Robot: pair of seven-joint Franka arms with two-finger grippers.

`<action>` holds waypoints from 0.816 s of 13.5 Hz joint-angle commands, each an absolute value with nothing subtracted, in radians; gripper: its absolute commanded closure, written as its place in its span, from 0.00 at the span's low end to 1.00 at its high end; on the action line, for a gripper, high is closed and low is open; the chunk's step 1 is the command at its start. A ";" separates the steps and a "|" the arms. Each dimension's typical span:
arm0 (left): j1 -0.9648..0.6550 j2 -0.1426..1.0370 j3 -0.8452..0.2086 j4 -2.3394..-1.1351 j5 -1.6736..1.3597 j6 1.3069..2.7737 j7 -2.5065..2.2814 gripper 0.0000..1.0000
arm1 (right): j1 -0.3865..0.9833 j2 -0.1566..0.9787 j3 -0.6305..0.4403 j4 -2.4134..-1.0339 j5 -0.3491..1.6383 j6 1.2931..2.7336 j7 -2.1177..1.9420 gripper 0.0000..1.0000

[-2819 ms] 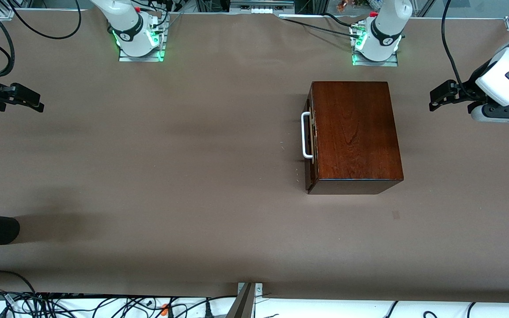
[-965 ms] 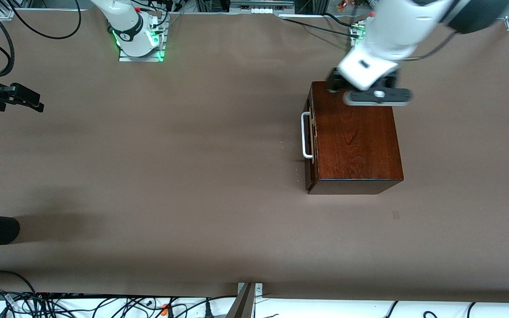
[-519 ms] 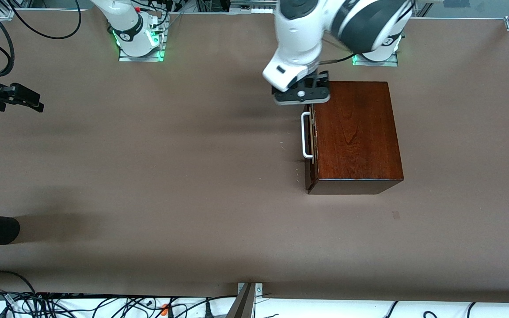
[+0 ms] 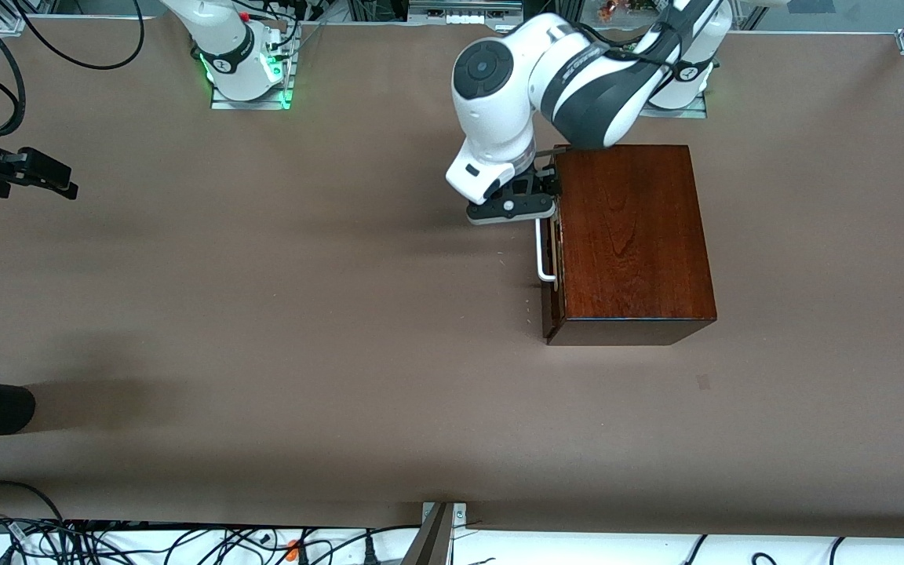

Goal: Open drawer, take yellow block, close drawer

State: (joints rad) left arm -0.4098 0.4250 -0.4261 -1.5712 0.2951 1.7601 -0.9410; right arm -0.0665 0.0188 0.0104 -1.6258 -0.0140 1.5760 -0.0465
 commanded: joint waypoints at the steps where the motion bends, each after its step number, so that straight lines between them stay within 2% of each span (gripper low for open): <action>1: -0.423 0.474 -0.425 -1.560 0.344 1.786 -0.943 0.00 | -0.072 0.029 0.011 -1.598 0.002 1.552 -0.060 0.00; 11: -0.436 0.574 -0.420 -1.565 0.425 1.786 -0.907 0.00 | -0.072 0.031 0.011 -1.598 0.002 1.552 -0.060 0.00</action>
State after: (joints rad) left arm -0.4260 0.5593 -0.4260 -1.5729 0.3946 1.7863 -0.9199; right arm -0.0665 0.0189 0.0104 -1.6258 -0.0140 1.5758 -0.0465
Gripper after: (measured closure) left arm 0.000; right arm 0.000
